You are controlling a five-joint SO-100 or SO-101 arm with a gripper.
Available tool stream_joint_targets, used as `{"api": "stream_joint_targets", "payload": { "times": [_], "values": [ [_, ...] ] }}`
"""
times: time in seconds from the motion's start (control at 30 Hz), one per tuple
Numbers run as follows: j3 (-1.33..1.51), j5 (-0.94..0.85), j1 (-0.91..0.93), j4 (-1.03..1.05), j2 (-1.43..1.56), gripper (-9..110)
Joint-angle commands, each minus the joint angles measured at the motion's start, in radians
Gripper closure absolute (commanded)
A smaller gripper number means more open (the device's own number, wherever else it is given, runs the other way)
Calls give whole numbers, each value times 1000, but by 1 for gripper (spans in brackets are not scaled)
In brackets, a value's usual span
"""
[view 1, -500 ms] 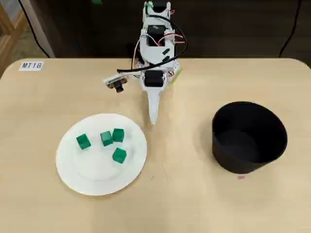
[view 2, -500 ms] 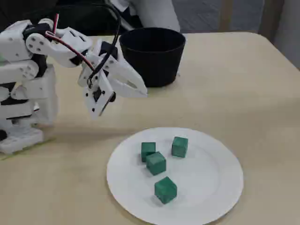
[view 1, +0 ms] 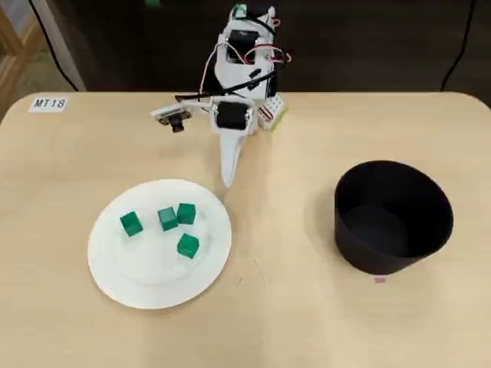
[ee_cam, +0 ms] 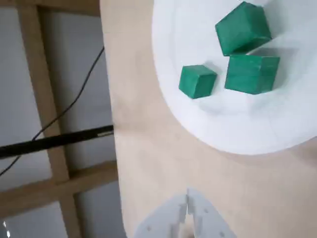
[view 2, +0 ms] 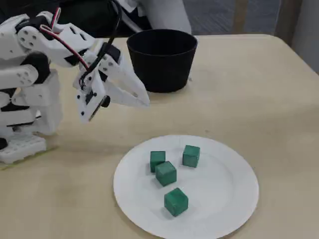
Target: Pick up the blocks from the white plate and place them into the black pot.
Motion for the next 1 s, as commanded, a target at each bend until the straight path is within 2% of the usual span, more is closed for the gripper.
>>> {"api": "stream_joint_targets", "payload": {
  "times": [0.0, 0.17, 0.33, 0.47, 0.67, 0.97],
  "values": [
    [-123, -12, -23, 26, -40, 104],
    [-525, -31, -43, 135, -531, 104],
    [-1115, 6, -31, 396, -1101, 104],
    [-1431, 69, 14, 500, -1356, 104],
    [-1618, 178, 176, 592, -1511, 104],
    [-1617, 468, 382, 686, -1620, 104]
  ]
}}
